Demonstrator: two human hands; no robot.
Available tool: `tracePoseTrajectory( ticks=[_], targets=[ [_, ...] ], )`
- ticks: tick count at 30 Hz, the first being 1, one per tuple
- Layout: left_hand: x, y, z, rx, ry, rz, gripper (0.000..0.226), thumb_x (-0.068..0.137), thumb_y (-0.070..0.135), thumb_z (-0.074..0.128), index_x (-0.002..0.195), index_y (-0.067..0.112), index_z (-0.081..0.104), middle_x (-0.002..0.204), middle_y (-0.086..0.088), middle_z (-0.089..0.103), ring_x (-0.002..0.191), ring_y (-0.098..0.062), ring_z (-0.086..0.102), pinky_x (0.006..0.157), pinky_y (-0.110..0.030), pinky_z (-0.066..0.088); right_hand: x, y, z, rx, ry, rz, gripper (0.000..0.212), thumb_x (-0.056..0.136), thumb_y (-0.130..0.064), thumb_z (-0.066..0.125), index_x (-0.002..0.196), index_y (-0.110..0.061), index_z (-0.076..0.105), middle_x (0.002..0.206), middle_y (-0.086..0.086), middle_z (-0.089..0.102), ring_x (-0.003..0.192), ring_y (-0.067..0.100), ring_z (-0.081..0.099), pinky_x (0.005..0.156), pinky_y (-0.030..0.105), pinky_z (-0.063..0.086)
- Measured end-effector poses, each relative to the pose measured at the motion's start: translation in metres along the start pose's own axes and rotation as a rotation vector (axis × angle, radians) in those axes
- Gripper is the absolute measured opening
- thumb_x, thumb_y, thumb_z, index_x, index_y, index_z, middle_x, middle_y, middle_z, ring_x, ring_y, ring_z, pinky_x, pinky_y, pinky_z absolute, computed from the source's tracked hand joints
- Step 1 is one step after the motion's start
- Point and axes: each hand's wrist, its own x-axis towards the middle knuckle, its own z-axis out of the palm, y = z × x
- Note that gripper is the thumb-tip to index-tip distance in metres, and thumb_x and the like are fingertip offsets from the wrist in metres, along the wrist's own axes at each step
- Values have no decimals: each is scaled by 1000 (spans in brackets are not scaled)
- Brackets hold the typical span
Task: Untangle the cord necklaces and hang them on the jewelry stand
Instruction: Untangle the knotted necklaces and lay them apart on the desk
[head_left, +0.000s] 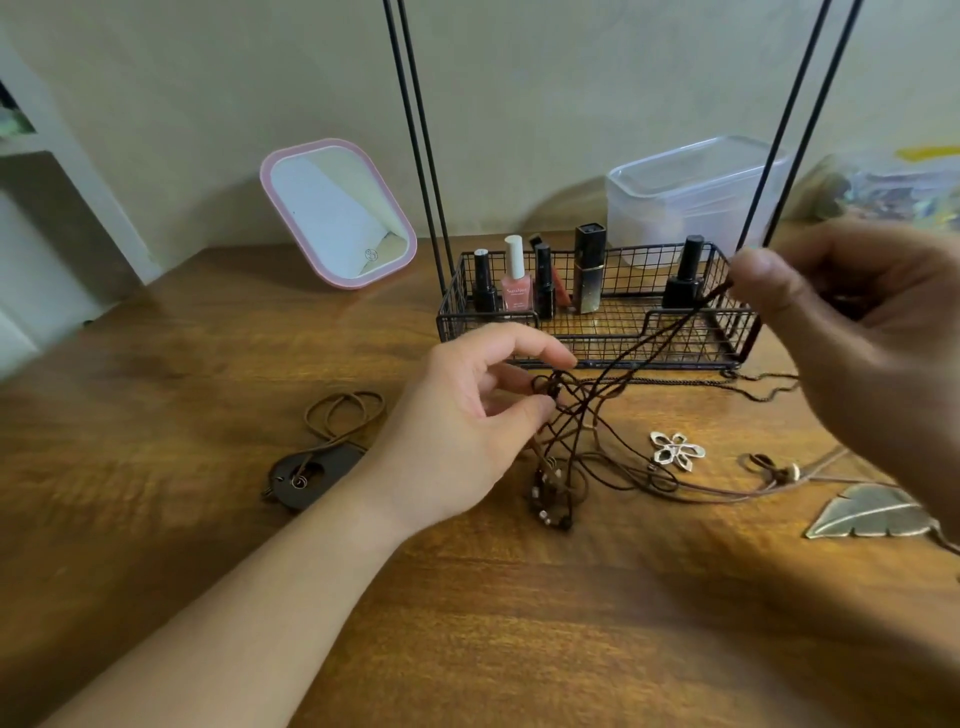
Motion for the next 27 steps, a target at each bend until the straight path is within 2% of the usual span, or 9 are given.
tracePoseTrajectory(
  ticks=[3, 7, 10, 12, 14, 17, 20, 23, 27],
  targets=[
    [-2, 0, 1, 185, -72, 41, 33, 91, 6, 64, 115, 29, 64, 115, 17, 63, 104, -2, 62, 86, -23, 57, -5, -5, 4, -52, -78, -17, 28, 91, -44, 63, 75, -22, 67, 57, 3, 57, 54, 24, 49, 43, 31, 35],
    [-4, 4, -1, 425, -62, 131, 32, 90, 8, 62, 113, 30, 62, 114, 21, 57, 100, 2, 58, 81, -12, 51, -6, -7, 5, -75, -91, -38, 20, 91, -40, 64, 75, -28, 66, 58, 8, 63, 55, 27, 53, 48, 38, 38],
    [-7, 12, -13, 464, 13, 101, 12, 82, 22, 66, 80, 32, 60, 80, 14, 59, 72, -7, 56, 56, -16, 43, -6, -4, 3, -79, -88, -53, 23, 91, -39, 64, 74, -24, 67, 56, 11, 61, 57, 28, 52, 47, 36, 36],
    [-10, 17, -17, 561, -100, -31, 15, 78, 37, 64, 67, 27, 59, 58, 10, 58, 55, -6, 53, 53, -21, 39, -7, -3, 4, -80, -84, -54, 27, 91, -39, 64, 73, -19, 69, 54, 12, 59, 60, 28, 50, 45, 34, 34],
    [-13, 18, -13, 741, -257, -134, 24, 78, 48, 61, 66, 28, 61, 51, 11, 56, 50, -3, 51, 56, -23, 41, -7, -3, 5, -86, -87, -54, 27, 91, -39, 64, 74, -19, 68, 54, 12, 59, 62, 28, 51, 45, 33, 34],
    [-13, 18, -7, 801, -309, -186, 28, 78, 57, 61, 72, 30, 63, 56, 12, 56, 57, -4, 53, 59, -27, 46, -6, -4, 4, -88, -86, -61, 27, 92, -39, 63, 75, -18, 69, 56, 12, 61, 63, 28, 52, 45, 33, 35],
    [-12, 22, -4, 752, -339, -205, 27, 79, 61, 61, 86, 35, 64, 68, 12, 62, 62, -3, 57, 54, -24, 42, -5, -5, 3, -89, -80, -62, 25, 91, -37, 62, 76, -19, 69, 57, 9, 62, 65, 27, 53, 46, 32, 36],
    [-14, 25, -1, 731, -354, -172, 31, 78, 65, 62, 88, 36, 62, 73, 13, 63, 62, -2, 57, 52, -22, 38, -5, -7, 2, -93, -76, -46, 22, 91, -37, 62, 77, -21, 68, 57, 5, 62, 67, 26, 54, 45, 29, 36],
    [-17, 26, 3, 687, -321, -135, 25, 80, 55, 69, 94, 38, 58, 77, 15, 62, 68, -1, 57, 57, -20, 42, -4, -9, 1, -101, -77, -28, 20, 91, -38, 62, 77, -24, 66, 56, -3, 59, 63, 22, 52, 45, 24, 34]
  ],
)
